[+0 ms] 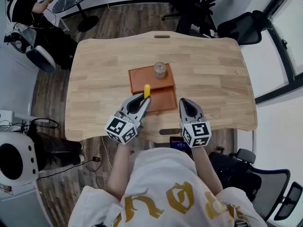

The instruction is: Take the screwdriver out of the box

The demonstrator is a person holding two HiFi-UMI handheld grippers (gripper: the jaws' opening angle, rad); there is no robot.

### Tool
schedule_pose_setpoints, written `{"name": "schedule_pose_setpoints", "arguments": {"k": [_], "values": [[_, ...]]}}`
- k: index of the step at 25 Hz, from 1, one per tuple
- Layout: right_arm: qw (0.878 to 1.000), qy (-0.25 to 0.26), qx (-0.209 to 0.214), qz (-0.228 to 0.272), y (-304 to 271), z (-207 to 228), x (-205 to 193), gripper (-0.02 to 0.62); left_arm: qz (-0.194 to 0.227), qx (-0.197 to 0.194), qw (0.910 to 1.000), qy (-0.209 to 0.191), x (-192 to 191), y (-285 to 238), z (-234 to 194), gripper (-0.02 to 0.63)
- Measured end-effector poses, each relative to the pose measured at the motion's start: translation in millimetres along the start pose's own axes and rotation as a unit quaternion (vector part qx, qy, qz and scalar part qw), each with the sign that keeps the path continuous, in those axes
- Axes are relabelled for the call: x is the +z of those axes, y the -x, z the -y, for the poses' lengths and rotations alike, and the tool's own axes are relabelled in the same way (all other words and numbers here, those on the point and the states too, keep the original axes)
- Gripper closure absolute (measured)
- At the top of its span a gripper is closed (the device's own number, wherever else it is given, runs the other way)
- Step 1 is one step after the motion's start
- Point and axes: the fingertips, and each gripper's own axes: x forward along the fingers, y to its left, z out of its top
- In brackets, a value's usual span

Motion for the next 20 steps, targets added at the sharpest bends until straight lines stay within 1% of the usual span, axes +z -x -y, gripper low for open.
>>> {"name": "schedule_pose_setpoints", "arguments": {"k": [11,20], "values": [[1.000,0.002,0.002,-0.005,-5.2,0.9,-0.5,0.584,-0.006,-0.002,1.0000,0.003,-5.0,-1.4,-3.5,0.529],[1.000,0.006,0.009,-0.011,-10.9,-8.8,-1.2,0.584,-0.012,0.003,0.9999,0.002,-7.2,5.1,-9.6,0.529]]}}
